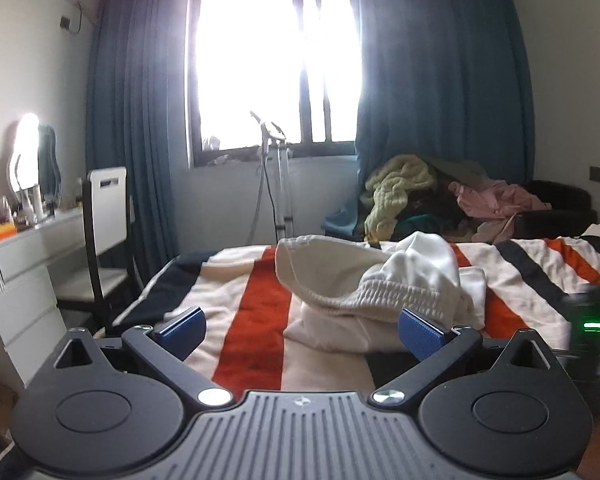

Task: Fold clothes
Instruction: 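Lower the right tool onto the white sweatpants and close it on the fabric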

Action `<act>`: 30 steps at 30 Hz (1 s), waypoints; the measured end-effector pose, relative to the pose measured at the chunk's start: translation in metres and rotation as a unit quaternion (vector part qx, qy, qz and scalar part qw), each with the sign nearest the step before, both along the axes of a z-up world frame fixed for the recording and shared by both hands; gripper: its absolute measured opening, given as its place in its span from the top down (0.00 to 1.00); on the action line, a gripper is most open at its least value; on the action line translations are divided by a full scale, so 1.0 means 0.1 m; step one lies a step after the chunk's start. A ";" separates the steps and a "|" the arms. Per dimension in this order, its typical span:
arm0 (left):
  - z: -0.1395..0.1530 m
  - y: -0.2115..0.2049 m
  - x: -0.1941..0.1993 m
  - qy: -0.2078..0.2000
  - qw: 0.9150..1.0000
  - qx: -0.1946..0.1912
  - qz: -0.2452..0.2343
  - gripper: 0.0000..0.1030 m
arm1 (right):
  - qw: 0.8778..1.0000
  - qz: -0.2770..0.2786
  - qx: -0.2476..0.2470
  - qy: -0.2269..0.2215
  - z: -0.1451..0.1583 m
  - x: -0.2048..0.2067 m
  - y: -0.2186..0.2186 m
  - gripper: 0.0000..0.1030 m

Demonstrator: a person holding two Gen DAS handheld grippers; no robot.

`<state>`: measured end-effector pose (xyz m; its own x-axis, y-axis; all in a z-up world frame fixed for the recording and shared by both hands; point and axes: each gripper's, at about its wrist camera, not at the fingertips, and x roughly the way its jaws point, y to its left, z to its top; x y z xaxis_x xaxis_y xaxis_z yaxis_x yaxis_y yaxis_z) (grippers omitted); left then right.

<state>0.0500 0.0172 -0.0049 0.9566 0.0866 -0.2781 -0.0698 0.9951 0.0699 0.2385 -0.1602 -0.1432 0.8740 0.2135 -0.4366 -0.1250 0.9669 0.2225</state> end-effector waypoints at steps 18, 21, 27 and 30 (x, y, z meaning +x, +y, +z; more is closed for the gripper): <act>-0.31 0.44 0.49 0.072 0.996 -0.047 0.028 0.00 | 0.997 -0.065 0.005 -0.035 0.17 0.92 0.16 0.67; -0.29 0.57 0.53 0.073 0.993 -0.072 0.064 0.00 | 0.996 -0.068 0.041 -0.026 0.33 0.87 0.07 0.85; -0.23 0.71 0.50 0.080 0.988 -0.114 0.063 0.00 | 0.993 -0.048 -0.023 -0.101 0.88 0.19 0.07 0.90; -0.21 0.76 0.46 0.088 0.986 -0.135 0.043 0.00 | 0.991 -0.043 -0.018 -0.122 1.09 -0.25 -0.03 0.90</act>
<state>0.0958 0.0929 -0.0263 0.8834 0.0659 -0.4640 -0.1660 0.9699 -0.1784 0.2139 -0.1630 -0.0339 0.9689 0.1221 -0.2154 -0.0883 0.9831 0.1601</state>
